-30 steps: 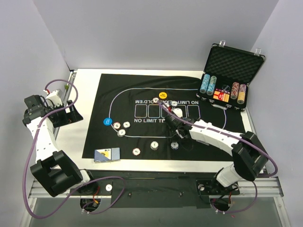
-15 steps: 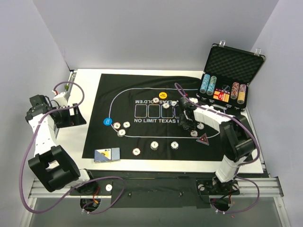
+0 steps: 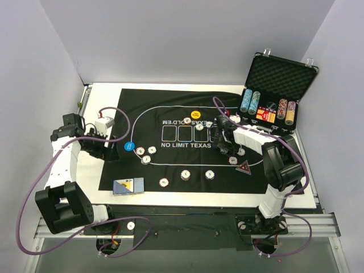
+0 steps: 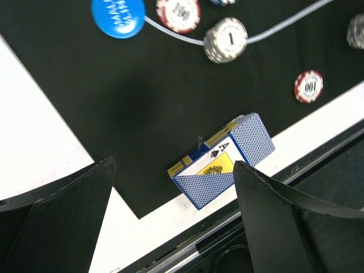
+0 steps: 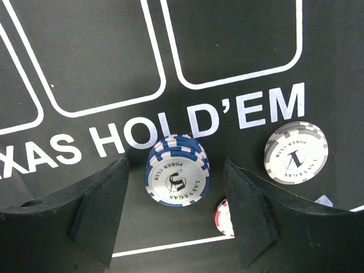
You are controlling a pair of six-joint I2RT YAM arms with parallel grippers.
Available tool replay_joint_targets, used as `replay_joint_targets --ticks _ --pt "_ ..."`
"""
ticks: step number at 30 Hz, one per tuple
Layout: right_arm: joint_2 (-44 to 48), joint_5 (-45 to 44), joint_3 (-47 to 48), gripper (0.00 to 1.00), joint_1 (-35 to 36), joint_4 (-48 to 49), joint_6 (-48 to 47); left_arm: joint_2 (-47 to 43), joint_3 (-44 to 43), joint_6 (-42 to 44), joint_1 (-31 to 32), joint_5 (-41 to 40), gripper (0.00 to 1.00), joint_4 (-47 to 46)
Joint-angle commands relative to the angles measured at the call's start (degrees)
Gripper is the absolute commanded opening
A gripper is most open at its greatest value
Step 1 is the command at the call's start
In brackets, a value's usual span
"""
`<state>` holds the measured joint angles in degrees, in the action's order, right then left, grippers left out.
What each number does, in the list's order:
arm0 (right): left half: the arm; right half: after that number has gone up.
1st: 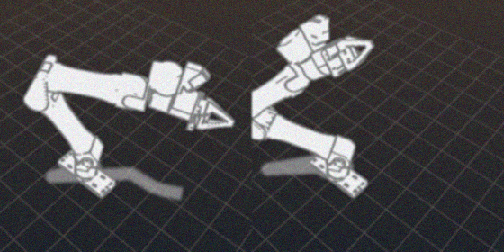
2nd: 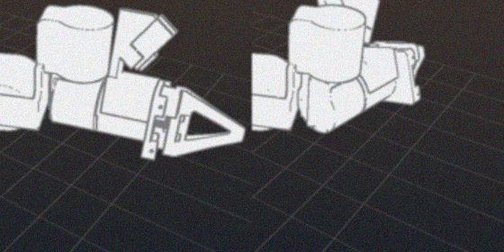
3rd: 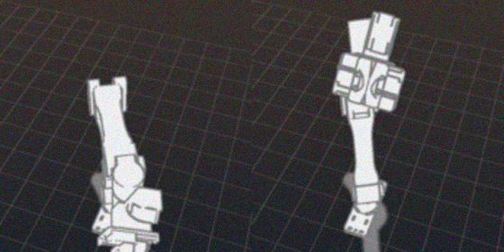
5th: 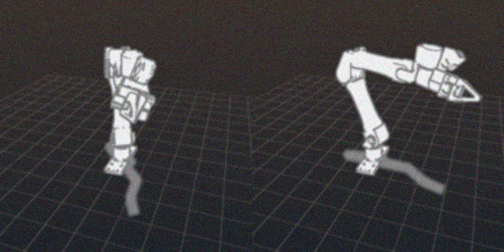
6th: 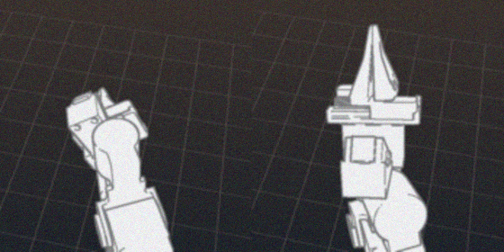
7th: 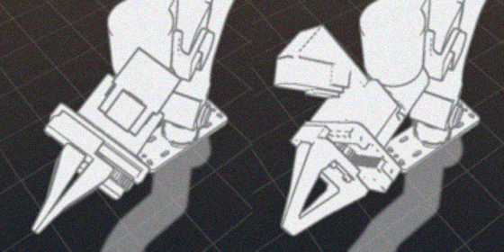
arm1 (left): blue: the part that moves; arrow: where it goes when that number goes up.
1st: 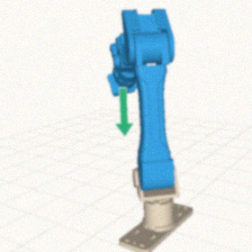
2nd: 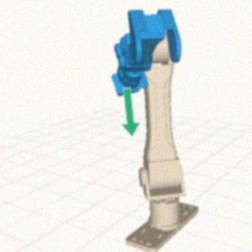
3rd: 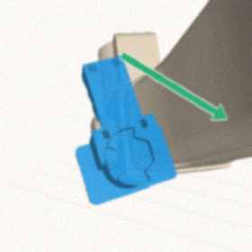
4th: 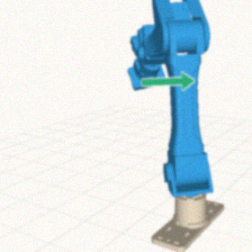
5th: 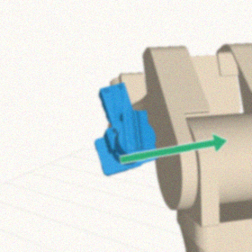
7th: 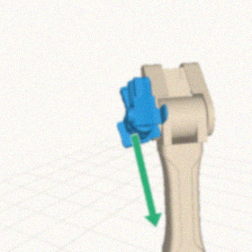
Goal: Distribute texas hold em gaming equipment
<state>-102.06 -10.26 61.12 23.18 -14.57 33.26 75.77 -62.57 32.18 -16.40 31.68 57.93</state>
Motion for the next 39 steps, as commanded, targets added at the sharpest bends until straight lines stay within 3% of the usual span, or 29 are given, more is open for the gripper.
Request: replay_joint_targets --ticks 1,3,10,17,24,28,34,39 --pt "1.59 -0.99 -1.62 0.68 -0.15 -0.64 1.11 -1.85 2.26 12.27 1.81 3.03 0.96 5.60" --pt "3.70 -0.90 -1.97 0.73 -0.06 -0.90 1.02 -2.20 2.80 16.14 3.04 2.86 0.96 7.45" --pt "11.79 0.07 -0.83 0.75 1.34 -3.62 0.32 -4.31 6.57 35.54 5.59 5.67 0.96 17.20" --pt "16.27 -0.29 2.94 0.78 5.47 -7.66 -0.56 -7.74 13.08 49.79 7.17 6.38 0.96 18.18" --pt "18.83 2.00 2.07 0.79 6.97 -7.93 0.58 -7.91 16.68 58.16 9.37 4.89 0.96 16.87" --pt "20.05 2.79 1.11 0.79 7.14 -7.93 1.20 -8.44 18.96 58.43 11.82 2.25 0.96 12.48" --pt "21.38 4.02 1.72 0.79 7.23 -7.93 1.46 -7.39 22.40 51.94 18.05 -1.27 0.96 4.22" --pt "21.29 5.08 2.86 0.79 7.14 -8.37 0.76 -5.37 23.80 49.47 19.30 -2.33 0.96 -0.71"
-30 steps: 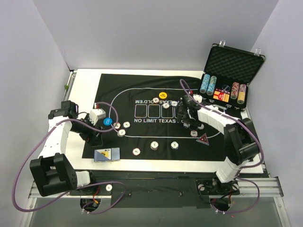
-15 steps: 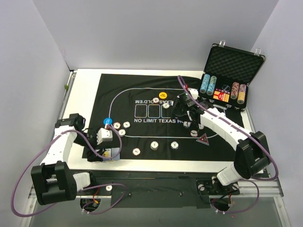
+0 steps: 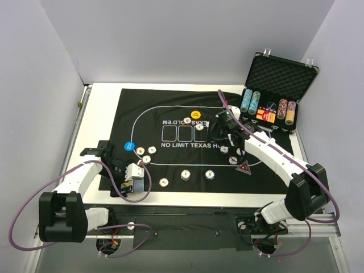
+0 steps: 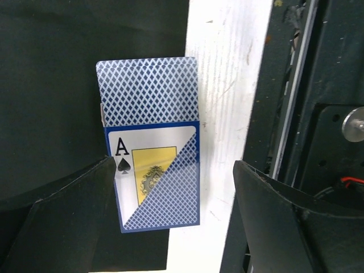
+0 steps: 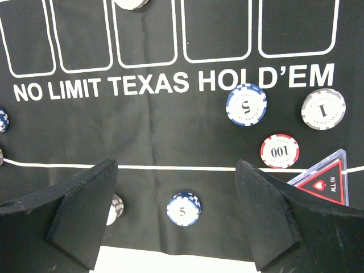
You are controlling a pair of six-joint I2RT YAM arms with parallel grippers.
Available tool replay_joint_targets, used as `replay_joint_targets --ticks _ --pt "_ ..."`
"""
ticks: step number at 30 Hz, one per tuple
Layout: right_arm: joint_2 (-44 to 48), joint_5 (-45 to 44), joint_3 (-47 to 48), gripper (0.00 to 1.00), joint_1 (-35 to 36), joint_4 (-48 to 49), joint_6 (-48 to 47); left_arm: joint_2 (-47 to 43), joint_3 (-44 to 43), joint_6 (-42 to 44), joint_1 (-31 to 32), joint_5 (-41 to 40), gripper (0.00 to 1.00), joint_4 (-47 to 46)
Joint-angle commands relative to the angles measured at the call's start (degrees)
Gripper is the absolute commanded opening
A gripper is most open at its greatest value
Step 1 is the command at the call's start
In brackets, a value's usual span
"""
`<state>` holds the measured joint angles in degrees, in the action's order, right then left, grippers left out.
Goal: Distribute texas hold em gaming equipment
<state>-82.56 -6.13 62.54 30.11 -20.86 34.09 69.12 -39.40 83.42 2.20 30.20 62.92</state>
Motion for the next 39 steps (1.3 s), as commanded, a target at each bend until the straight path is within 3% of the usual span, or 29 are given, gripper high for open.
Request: replay_joint_targets --ticks 1,16,28,39 --pt "1.71 1.12 1.53 0.79 0.21 -2.34 -0.33 1.45 0.72 -2.64 0.62 -0.93 0.96 -6.83" --pt "0.39 3.05 1.44 0.79 -0.75 -1.99 -1.21 2.95 3.09 -4.93 1.23 -3.12 0.96 -9.30" --pt "0.30 4.55 1.00 0.79 -0.93 -1.20 -0.69 3.56 6.09 -8.97 2.72 -7.17 0.96 -16.42" --pt "1.26 5.60 1.00 0.79 -1.54 -0.76 -0.34 3.21 9.33 -7.04 6.50 -15.60 0.93 -20.46"
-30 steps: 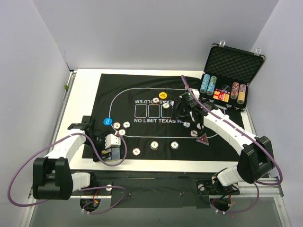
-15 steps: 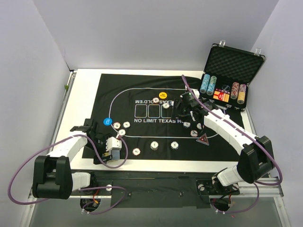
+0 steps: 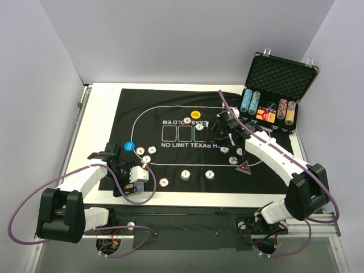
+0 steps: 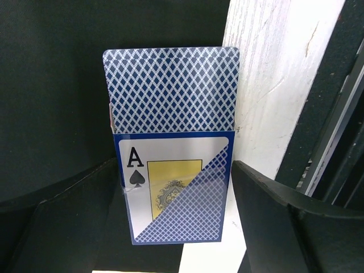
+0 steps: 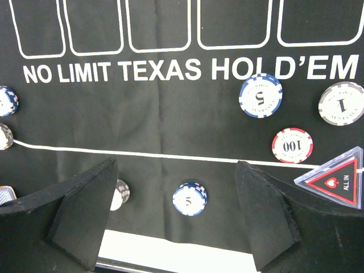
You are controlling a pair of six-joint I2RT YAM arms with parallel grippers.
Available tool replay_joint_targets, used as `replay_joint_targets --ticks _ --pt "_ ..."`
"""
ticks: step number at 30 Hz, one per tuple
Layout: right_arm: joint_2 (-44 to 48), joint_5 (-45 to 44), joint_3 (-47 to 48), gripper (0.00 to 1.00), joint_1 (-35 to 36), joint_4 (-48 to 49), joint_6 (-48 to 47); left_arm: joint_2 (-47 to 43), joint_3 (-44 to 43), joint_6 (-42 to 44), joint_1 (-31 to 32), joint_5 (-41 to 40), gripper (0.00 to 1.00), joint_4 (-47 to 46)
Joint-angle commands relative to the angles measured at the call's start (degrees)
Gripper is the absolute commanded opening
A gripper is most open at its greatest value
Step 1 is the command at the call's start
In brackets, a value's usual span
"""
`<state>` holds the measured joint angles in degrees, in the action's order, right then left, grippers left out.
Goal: Distribute texas hold em gaming equipment
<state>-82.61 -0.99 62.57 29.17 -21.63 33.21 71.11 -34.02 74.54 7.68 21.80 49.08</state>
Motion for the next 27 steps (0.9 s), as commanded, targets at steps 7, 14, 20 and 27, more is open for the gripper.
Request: replay_joint_targets --ticks 7,14,20,27 --pt "1.84 0.47 0.80 0.78 -0.96 0.18 0.80 1.13 5.19 1.48 2.07 -8.97 0.79 -8.56" --pt "2.01 0.47 0.37 0.78 -0.96 0.62 1.24 0.52 5.46 0.52 3.21 -9.85 0.52 -8.74" --pt "1.84 5.30 -1.48 0.78 -0.60 3.25 2.29 -2.12 0.82 -0.45 3.13 -8.09 0.36 -3.48" --pt "1.66 15.66 -4.29 0.78 2.64 13.62 7.47 -1.95 -13.15 -1.42 3.13 -2.38 0.17 8.29"
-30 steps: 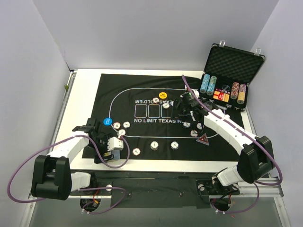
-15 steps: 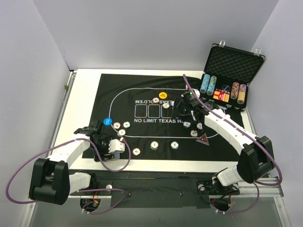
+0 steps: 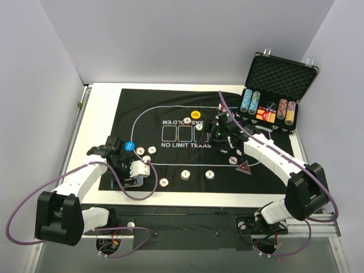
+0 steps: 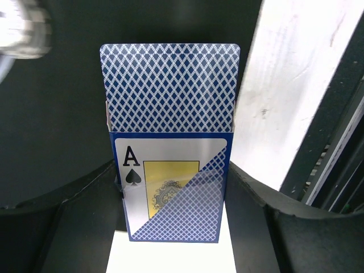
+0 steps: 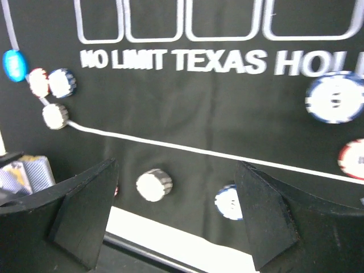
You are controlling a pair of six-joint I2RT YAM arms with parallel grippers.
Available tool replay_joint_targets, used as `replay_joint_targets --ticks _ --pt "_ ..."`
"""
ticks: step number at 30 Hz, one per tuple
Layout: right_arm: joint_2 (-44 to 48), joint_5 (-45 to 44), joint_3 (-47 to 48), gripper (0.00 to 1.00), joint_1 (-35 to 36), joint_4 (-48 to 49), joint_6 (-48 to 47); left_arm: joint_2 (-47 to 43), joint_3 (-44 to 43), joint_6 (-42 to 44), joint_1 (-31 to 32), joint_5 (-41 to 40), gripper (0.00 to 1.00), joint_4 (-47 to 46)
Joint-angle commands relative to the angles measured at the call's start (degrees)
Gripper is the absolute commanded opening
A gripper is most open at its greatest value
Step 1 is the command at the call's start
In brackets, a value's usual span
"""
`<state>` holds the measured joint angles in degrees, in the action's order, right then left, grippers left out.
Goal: Distribute texas hold em gaming equipment
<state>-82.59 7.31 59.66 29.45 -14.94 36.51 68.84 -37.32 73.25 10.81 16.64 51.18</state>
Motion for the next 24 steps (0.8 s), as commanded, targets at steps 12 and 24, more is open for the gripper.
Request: replay_joint_targets --ticks 12,24 --pt "-2.49 22.92 -4.73 0.78 9.48 37.76 19.11 7.36 -32.71 -3.03 0.09 9.19 0.05 15.88" --pt "-13.38 27.58 0.81 0.78 14.67 54.84 30.02 10.79 -43.45 -4.52 2.11 9.55 0.00 20.71"
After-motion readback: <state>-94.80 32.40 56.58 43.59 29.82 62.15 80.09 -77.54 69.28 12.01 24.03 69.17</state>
